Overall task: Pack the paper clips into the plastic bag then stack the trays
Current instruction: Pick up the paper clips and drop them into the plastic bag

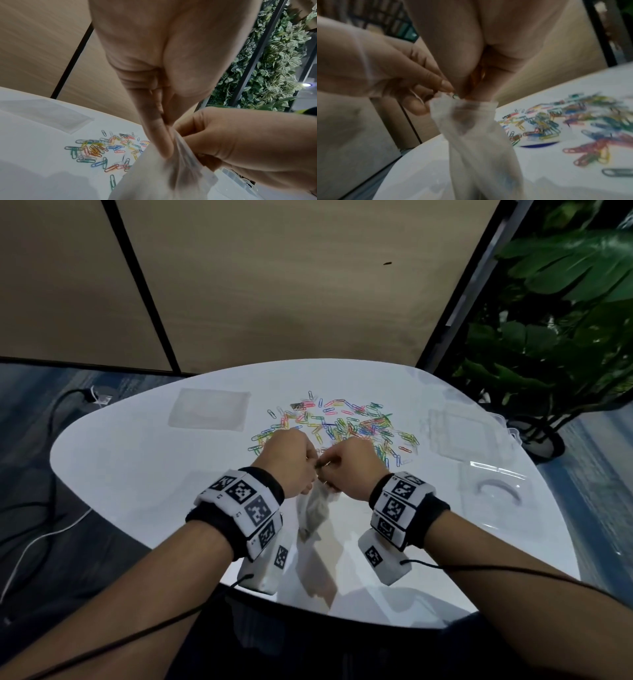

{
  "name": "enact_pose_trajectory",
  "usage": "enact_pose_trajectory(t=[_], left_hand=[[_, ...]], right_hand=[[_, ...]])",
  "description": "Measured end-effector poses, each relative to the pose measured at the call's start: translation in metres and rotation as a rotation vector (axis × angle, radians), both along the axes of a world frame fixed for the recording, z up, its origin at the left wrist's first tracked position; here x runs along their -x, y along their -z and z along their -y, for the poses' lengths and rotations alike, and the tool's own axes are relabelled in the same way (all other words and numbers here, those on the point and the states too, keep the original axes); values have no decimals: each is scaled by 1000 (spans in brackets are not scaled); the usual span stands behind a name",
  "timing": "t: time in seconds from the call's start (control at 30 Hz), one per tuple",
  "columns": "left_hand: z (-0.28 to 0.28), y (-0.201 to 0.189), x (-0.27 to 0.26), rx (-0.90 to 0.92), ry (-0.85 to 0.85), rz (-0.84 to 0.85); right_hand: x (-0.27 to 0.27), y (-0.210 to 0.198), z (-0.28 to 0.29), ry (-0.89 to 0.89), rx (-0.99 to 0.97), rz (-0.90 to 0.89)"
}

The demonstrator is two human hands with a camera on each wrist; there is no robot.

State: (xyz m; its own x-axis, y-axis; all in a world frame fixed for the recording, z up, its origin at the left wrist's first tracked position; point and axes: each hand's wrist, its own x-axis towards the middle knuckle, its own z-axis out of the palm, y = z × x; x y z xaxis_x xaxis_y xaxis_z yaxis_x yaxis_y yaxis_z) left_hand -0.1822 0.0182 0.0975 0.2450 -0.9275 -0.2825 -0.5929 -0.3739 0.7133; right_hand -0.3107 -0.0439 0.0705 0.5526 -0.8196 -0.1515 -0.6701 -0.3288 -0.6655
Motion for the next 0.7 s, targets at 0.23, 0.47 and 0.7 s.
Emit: enact_pose_trajectory(t=[0.23, 0.47, 0.7], left_hand=[[8, 3, -3, 22, -16, 10], [12, 0, -17, 15, -62, 28], [8, 1, -27, 14, -59, 53]], right_hand=[[6, -13, 12, -185, -140, -75], [53, 17, 68, 402, -507, -22], [46, 76, 72, 420, -329, -617]])
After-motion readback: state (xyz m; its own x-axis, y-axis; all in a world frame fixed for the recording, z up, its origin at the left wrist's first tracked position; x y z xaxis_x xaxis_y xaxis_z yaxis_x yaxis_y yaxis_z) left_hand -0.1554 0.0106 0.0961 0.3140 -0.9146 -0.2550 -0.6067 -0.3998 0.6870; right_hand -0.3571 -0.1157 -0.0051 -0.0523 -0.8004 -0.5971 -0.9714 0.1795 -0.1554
